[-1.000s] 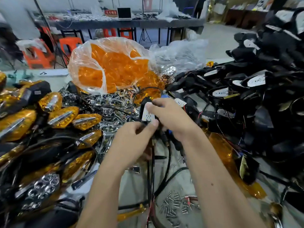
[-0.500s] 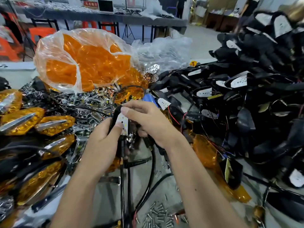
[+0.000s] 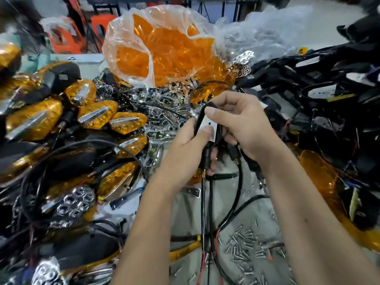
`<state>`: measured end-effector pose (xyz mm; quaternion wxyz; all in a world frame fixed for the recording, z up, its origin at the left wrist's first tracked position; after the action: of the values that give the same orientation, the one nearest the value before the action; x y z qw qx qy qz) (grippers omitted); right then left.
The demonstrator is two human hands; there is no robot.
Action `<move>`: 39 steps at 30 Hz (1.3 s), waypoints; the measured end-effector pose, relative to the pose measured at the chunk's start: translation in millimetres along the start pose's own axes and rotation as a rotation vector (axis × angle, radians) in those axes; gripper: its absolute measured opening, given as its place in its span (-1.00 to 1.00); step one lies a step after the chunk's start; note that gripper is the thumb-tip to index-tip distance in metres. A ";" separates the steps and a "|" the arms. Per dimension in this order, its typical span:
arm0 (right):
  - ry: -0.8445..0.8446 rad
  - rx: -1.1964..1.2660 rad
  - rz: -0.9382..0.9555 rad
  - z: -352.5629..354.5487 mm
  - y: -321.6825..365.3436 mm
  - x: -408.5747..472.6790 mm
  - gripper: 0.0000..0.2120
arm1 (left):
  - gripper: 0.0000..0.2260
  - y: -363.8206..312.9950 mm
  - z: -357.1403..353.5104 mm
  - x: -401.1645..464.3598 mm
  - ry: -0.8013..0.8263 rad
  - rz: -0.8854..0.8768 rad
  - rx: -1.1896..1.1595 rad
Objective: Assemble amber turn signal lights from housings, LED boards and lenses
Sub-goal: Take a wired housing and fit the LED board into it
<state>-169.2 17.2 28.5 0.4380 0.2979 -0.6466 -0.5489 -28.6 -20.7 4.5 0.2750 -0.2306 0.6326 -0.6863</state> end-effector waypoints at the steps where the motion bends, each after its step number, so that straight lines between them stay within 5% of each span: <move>1: -0.013 -0.004 0.012 0.4 1.4 0.1 -0.87 | -0.90 -0.8 -0.9 0.2 0.016 -0.008 -0.004; 27: -0.007 -0.028 0.195 -8.6 15.9 -4.9 -0.70 | -0.77 -0.9 1.1 -4.8 0.033 -0.043 -0.064; 39: -0.015 -0.075 0.218 -9.4 15.4 -4.4 -0.64 | -0.87 -3.5 1.0 -4.7 0.053 -0.075 -0.097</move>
<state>-157.4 20.2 42.6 0.5013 0.2050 -0.6574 -0.5239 -24.8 -18.1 8.3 0.2208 -0.2488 0.6632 -0.6705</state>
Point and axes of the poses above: each hand's wrist, its own x-axis towards the middle knuckle, its own z-axis out of the back of the hand, y = z × x, the point moved 5 cm from there along x, towards the middle knuckle, and after that the axes turned 6 degrees about x, right-handed, at the moved point
